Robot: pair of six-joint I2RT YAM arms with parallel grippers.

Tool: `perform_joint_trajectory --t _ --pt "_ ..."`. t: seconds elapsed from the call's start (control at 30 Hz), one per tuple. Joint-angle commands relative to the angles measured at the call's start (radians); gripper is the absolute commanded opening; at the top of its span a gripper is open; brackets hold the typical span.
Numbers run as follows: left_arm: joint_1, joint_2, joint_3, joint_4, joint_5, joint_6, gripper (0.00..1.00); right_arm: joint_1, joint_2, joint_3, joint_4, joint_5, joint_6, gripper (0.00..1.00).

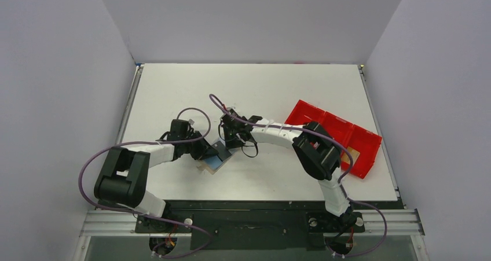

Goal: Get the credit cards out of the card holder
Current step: Remove the credit card from the card holder.

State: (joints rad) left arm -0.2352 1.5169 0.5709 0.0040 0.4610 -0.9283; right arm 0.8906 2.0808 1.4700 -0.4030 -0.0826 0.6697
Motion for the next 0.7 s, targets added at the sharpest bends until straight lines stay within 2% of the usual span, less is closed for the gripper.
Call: perform_joint_trajectory --t 0.0,0.53,0.67 --pt "0.009 -0.041 -0.022 0.076 0.054 0.0 0.14 -0.002 0.086 -0.009 -0.056 0.05 -0.007 0.0" --pt "0.032 -0.055 -0.077 0.173 0.1 -0.03 0.14 -0.002 0.106 0.005 -0.069 0.049 -0.009 0.0" --pt "0.034 -0.051 -0.081 0.176 0.103 -0.03 0.1 -0.002 0.11 0.006 -0.069 0.05 -0.009 0.0"
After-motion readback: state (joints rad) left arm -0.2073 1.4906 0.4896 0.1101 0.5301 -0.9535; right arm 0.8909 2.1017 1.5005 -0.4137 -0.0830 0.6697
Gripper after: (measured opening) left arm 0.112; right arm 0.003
